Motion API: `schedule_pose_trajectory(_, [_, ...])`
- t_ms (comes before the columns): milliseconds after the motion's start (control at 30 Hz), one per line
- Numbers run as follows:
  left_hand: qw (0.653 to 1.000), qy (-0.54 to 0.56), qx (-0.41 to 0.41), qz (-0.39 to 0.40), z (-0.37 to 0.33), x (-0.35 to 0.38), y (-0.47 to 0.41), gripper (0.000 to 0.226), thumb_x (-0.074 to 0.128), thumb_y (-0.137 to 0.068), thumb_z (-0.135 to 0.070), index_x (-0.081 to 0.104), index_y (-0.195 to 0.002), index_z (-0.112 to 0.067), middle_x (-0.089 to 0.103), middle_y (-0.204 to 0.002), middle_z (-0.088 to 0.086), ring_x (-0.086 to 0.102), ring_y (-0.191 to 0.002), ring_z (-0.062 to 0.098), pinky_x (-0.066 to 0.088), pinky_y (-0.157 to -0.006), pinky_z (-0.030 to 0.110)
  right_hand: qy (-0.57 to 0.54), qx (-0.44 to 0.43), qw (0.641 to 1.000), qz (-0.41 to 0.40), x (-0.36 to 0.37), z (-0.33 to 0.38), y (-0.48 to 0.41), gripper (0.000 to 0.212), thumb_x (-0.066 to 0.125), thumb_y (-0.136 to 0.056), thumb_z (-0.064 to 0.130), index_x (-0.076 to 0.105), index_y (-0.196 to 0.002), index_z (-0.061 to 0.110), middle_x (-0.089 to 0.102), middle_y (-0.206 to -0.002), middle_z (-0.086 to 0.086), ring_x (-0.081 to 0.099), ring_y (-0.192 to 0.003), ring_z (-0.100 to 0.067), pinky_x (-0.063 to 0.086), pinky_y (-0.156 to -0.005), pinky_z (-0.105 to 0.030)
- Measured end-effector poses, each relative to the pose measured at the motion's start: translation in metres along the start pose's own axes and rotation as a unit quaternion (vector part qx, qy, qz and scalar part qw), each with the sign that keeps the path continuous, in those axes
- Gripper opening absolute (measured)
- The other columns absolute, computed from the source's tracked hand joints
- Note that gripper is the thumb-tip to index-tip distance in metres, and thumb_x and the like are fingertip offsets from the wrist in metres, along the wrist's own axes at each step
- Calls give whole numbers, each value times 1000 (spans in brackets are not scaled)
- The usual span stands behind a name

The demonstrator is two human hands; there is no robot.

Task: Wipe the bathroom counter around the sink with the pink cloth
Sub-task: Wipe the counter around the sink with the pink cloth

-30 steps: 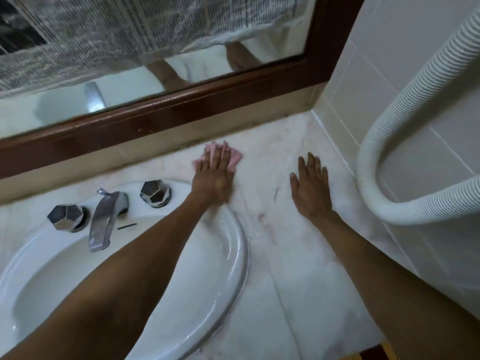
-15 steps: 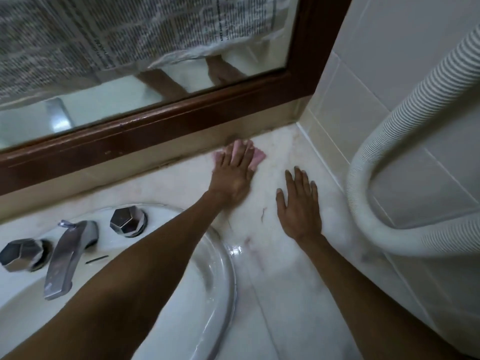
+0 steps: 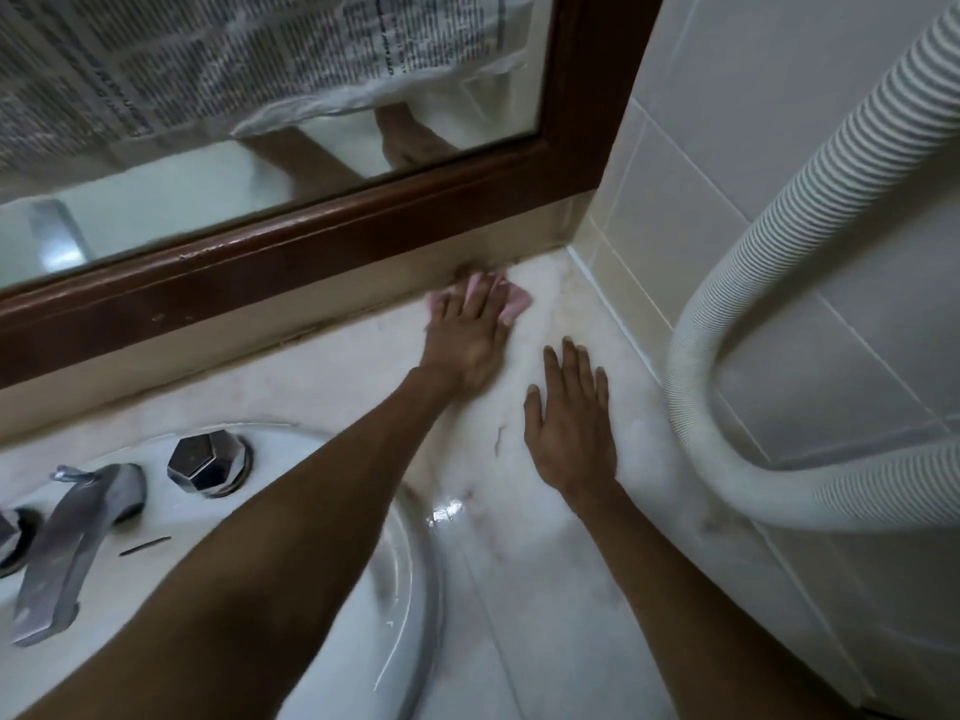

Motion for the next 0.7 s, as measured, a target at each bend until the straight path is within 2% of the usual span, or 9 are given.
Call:
schedule_pose_trajectory(100, [999, -3, 47, 12, -43, 5, -44, 54, 12, -110, -48, 10, -162, -34, 6, -174, 2, 0, -161, 29, 1, -124, 67, -14, -3, 1000, -8, 0, -1, 0, 53, 30, -103, 36, 39, -149, 10, 34, -159, -13, 26, -150, -24, 22, -121, -46])
schedule_pose_trajectory(233, [993, -9, 113, 35, -48, 5, -64, 50, 17, -111, -45, 11, -161, -44, 4, -174, 0, 0, -161, 28, 4, -123, 69, -33, 6, 998, -49, -2, -7, 2, 49, 37, -103, 30, 46, -145, 7, 41, -155, -13, 34, -146, -23, 27, -120, -43])
schedule_pose_trajectory(333, [984, -21, 173, 25, -27, 1, -39, 50, 14, -113, -41, 10, -162, -42, 1, -174, -8, -8, -160, 16, -6, -126, 55, -22, 21, 998, -59, -4, -7, 4, 48, 40, -102, 29, 46, -145, 8, 40, -156, -12, 35, -146, -23, 28, -119, -42])
schedule_pose_trajectory(400, [985, -22, 168, 15, -14, -1, -17, 50, 13, -113, -41, 9, -163, -40, -1, -173, -11, -13, -159, 10, -16, -124, 43, -7, 36, 998, -60, -5, -9, 7, 50, 38, -103, 32, 45, -146, 8, 38, -156, -13, 35, -146, -24, 28, -119, -42])
schedule_pose_trajectory(467, [989, -23, 143, 22, -7, 1, -11, 54, 13, -112, -44, 8, -165, -33, -2, -173, -11, -12, -159, 11, -14, -123, 42, 5, 43, 997, -59, -4, -12, 9, 52, 37, -103, 34, 44, -146, 7, 37, -157, -14, 35, -146, -25, 28, -119, -42])
schedule_pose_trajectory(600, [988, -28, 148, 35, -19, 1, -39, 56, 8, -110, -50, 6, -164, -36, -2, -174, -7, -8, -161, 18, -2, -124, 56, 8, 43, 997, -70, -3, -17, 13, 52, 42, -103, 33, 44, -146, 5, 38, -156, -14, 36, -145, -25, 30, -118, -41])
schedule_pose_trajectory(700, [992, -31, 112, 51, -46, 13, -71, 57, 10, -109, -50, 7, -164, -34, -2, -174, 1, -6, -161, 26, -2, -124, 60, 25, 57, 996, -60, -5, -17, 17, 53, 40, -103, 35, 43, -147, 5, 37, -157, -14, 35, -146, -25, 29, -119, -41])
Point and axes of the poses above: each hand's wrist, its own y-axis away from the middle knuckle, its own x-axis out of the palm, z = x × y, the point moved 4 cm from there along -y, towards the middle knuckle
